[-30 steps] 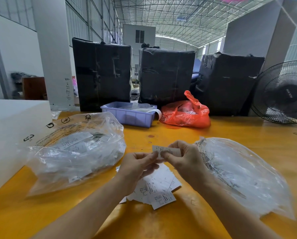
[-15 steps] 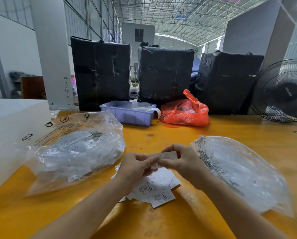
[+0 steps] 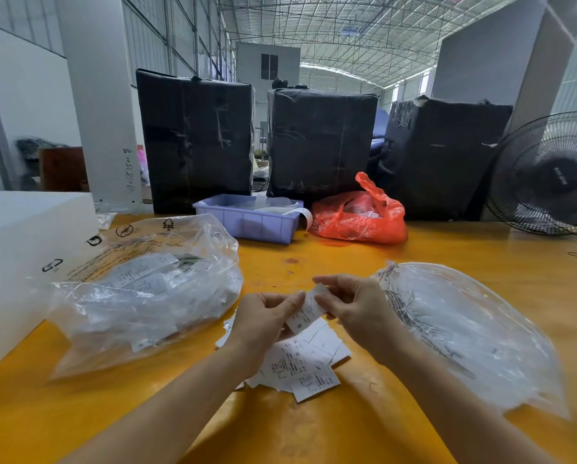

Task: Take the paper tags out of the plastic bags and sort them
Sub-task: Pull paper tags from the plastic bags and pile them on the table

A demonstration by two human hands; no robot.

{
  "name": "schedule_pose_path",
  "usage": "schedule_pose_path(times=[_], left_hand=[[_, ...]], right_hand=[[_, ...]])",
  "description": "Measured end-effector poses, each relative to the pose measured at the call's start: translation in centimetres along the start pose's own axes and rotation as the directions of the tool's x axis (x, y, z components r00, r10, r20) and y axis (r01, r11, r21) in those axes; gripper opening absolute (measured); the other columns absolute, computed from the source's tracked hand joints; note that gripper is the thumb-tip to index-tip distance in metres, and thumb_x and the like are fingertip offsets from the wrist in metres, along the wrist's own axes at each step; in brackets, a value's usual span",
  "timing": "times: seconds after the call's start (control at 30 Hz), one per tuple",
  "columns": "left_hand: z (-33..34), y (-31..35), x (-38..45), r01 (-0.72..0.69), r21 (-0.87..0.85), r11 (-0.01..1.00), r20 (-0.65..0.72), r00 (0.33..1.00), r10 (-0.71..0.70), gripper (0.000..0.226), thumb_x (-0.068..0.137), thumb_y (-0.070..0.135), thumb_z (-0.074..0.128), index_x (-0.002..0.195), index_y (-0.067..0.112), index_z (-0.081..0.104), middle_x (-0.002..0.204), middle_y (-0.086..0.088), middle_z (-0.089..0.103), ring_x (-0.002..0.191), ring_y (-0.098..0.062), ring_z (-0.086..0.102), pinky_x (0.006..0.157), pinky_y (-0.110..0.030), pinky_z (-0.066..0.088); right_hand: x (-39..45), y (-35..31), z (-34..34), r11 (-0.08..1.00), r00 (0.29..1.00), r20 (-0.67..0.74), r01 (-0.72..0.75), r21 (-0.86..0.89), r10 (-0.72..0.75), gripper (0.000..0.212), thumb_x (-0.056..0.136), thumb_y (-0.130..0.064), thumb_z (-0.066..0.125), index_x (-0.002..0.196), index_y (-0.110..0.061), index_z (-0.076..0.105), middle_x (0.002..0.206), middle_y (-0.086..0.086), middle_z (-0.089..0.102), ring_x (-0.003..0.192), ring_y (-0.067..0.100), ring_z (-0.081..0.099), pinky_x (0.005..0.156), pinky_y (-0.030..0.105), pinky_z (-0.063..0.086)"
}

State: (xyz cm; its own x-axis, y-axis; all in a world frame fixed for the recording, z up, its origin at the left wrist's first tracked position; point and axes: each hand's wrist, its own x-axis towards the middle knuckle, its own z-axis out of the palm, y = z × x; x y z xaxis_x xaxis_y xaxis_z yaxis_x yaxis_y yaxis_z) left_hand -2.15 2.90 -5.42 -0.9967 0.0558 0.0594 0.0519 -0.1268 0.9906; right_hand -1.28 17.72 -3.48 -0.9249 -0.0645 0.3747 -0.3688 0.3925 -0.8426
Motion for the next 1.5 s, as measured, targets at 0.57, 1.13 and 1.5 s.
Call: schedule_pose_path(times=[0.57, 1.13, 1.5], left_hand=[[0.5, 0.6, -0.5, 0.010, 0.004, 1.000, -0.087, 0.996, -0.010, 0.034, 0.090, 0.042, 0.056, 0.074, 0.018, 0.074, 0.058, 0.006, 0.062, 0.054, -0.008, 0.055, 0.050, -0.021, 0.040], [-1.9, 1.6, 0.8, 0.023, 0.263, 0.964, 0.120, 0.991, -0.056, 0.008, 0.073, 0.015, 0.077, 0.072, 0.009, 0.072, 0.056, 0.000, 0.067, 0.044, -0.004, 0.052, 0.044, -0.015, 0.041], [-14.9, 6.1, 3.2, -0.042, 0.780, 0.625, -0.457, 0.643, 0.614, 0.016, 0.085, 0.008, 0.067, 0.086, -0.008, 0.071, 0.083, -0.023, 0.070, 0.080, -0.038, 0.063, 0.075, -0.042, 0.049]], right_hand=[[-0.4, -0.4, 1.1, 0.985, 0.996, 0.077, -0.052, 0.164, 0.040, 0.031, 0.085, -0.016, 0.066, 0.116, -0.014, 0.066, 0.086, 0.006, 0.068, 0.072, 0.010, 0.063, 0.069, 0.028, 0.057], [0.7, 0.5, -0.6, 0.924, 0.969, -0.092, -0.187, 0.334, 0.230, 0.005, 0.082, -0.002, 0.068, 0.082, -0.006, 0.071, 0.069, 0.011, 0.071, 0.061, 0.017, 0.063, 0.060, 0.027, 0.051], [1.9, 4.9, -12.6, 0.633, 0.913, -0.312, -0.407, -0.659, 0.262, 0.013, 0.080, 0.005, 0.062, 0.088, 0.002, 0.072, 0.072, 0.010, 0.070, 0.066, 0.022, 0.070, 0.063, 0.033, 0.057]])
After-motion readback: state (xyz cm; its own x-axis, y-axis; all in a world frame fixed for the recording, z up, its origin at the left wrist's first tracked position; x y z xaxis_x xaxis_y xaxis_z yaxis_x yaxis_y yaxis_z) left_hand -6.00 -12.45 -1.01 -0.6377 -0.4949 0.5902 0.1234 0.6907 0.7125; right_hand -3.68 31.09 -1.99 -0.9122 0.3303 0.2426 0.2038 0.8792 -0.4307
